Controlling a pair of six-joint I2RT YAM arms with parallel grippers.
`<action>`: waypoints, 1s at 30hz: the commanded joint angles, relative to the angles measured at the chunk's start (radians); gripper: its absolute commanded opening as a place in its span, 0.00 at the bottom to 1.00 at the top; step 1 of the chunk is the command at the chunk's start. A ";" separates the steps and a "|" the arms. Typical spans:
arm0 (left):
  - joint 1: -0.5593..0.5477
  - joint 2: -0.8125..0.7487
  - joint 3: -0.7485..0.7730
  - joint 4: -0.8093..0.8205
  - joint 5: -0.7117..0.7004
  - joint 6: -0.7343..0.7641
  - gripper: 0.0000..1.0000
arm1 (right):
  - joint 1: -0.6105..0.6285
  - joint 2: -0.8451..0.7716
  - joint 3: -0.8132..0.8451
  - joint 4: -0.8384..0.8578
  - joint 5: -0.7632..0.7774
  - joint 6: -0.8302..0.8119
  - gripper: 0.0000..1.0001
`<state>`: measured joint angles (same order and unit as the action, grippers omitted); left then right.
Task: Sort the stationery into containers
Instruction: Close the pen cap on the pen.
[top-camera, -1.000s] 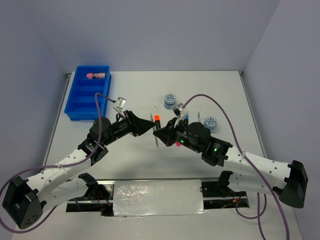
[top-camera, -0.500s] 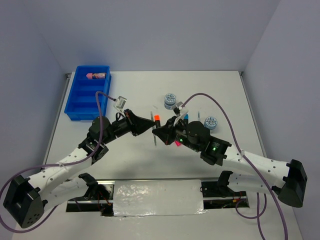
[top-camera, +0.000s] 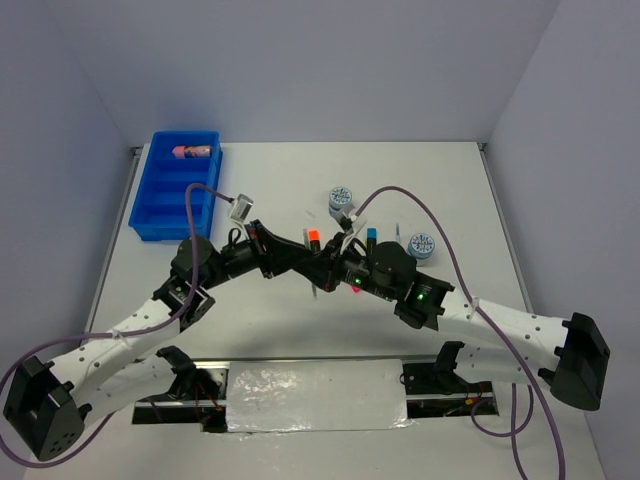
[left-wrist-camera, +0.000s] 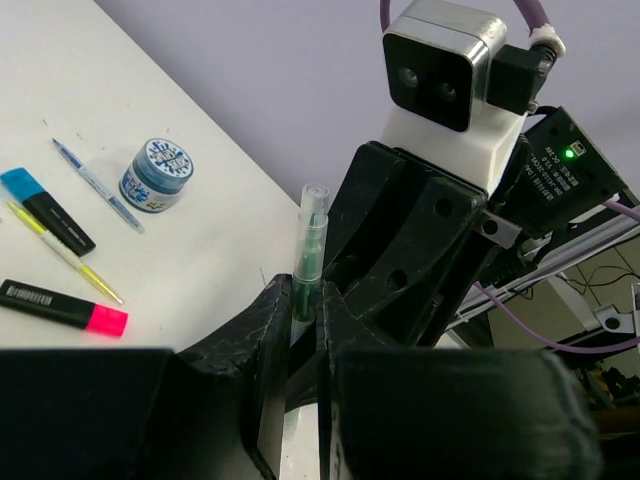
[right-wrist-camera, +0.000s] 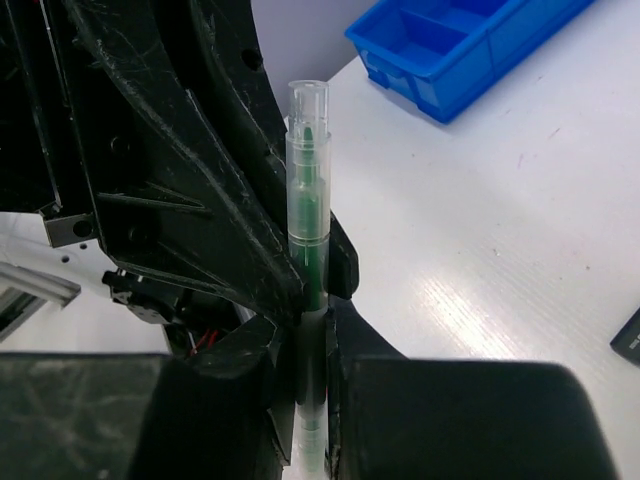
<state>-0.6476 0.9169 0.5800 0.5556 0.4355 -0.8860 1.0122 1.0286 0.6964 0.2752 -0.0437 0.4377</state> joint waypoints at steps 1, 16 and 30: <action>-0.004 -0.027 0.057 0.037 -0.020 0.030 0.01 | 0.014 -0.007 0.015 0.065 -0.042 -0.021 0.00; -0.003 -0.052 0.187 -0.065 -0.055 0.108 0.75 | 0.014 -0.013 0.014 0.059 -0.059 -0.014 0.00; -0.004 -0.018 0.158 -0.052 -0.043 0.096 0.59 | 0.014 -0.022 0.037 0.022 -0.056 -0.025 0.00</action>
<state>-0.6487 0.8948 0.7410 0.4557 0.3836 -0.8082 1.0187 1.0286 0.6956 0.2893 -0.0978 0.4286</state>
